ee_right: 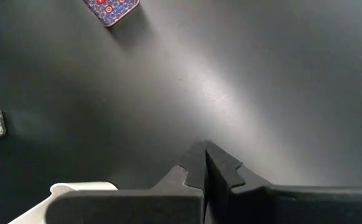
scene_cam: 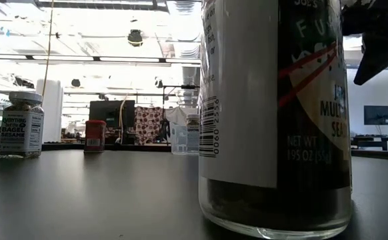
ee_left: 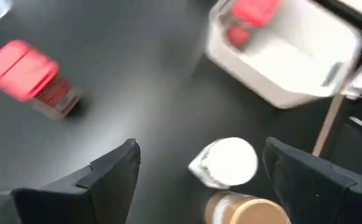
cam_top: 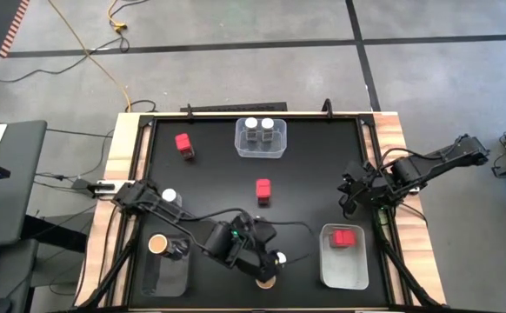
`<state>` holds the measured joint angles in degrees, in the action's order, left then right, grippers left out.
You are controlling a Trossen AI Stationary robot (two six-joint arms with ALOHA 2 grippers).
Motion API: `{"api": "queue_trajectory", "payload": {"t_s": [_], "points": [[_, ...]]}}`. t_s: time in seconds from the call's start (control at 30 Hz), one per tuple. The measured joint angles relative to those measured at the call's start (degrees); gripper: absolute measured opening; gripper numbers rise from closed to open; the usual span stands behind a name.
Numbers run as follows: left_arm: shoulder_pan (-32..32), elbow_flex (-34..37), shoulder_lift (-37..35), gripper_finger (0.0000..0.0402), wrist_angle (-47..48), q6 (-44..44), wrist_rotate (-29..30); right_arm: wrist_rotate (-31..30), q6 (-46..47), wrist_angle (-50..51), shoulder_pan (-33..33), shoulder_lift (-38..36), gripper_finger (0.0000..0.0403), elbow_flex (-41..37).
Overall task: Sort spices by type
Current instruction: Put the brown spice bottle into the black bin
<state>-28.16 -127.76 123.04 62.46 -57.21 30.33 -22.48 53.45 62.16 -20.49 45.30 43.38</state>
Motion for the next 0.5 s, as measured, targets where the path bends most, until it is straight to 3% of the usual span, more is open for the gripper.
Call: {"api": "queue_trajectory", "payload": {"t_s": [0.17,0.5], "points": [[0.6,0.0,-0.1,0.0322,2.3,-4.7,0.3,0.0,0.0,0.1,0.0,0.0,0.0022,0.0],[2.4,0.0,-0.1,0.0322,1.0,1.9,-2.9,0.1,3.9,0.7,0.0,0.0,0.0022,0.0]]}}
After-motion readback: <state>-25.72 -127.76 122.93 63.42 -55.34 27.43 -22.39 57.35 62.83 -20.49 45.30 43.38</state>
